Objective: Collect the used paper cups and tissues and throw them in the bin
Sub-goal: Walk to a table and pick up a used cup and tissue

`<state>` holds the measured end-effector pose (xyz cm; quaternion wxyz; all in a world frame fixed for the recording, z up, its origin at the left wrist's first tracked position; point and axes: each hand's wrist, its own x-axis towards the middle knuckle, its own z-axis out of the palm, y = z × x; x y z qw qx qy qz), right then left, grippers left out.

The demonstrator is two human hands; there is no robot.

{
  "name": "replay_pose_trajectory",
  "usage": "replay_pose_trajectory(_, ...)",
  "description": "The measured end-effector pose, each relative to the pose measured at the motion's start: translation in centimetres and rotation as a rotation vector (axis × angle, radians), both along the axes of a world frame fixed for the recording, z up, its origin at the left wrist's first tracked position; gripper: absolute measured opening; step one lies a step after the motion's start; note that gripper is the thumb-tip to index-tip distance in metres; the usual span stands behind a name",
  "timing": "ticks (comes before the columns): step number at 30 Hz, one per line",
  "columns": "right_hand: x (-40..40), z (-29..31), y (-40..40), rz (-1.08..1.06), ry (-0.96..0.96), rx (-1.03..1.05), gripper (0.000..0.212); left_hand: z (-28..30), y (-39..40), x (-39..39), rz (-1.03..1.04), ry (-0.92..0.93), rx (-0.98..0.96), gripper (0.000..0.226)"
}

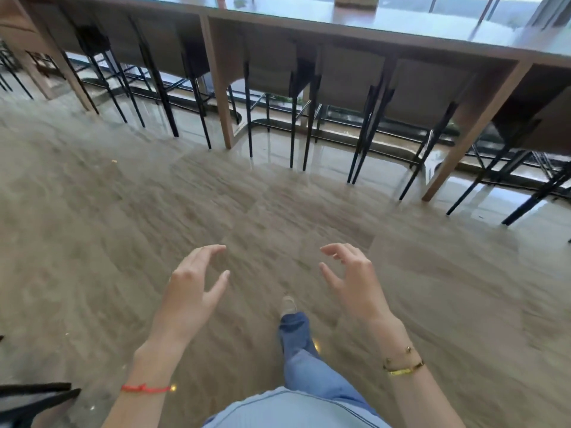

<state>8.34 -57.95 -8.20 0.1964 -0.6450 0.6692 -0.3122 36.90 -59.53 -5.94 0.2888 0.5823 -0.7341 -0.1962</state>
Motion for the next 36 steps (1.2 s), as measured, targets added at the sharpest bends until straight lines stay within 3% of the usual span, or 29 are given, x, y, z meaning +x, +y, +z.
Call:
replay_pose_trajectory(9,-1.7,1.6,-26.8,0.116,0.044,-0.012,0.025,1.1,-24.5,-1.7,0.114,-0.012,-0.048,0.041)
replay_pose_trajectory(17,-1.0,2.5,-46.8,0.214,0.067,-0.008,0.023,1.7,-41.6,-1.5,0.198,0.018,-0.026,0.038)
replay_pose_trajectory(26,1.8,0.9,-69.1,0.217,0.070,0.003,0.025,0.1,-63.7,1.7,0.202,0.011,-0.010,0.039)
replay_pose_trajectory(36,4.8,3.8,-94.7,0.165,0.021,-0.065,0.026,3.9,-90.2,3.7,0.151,-0.031,-0.041,0.042)
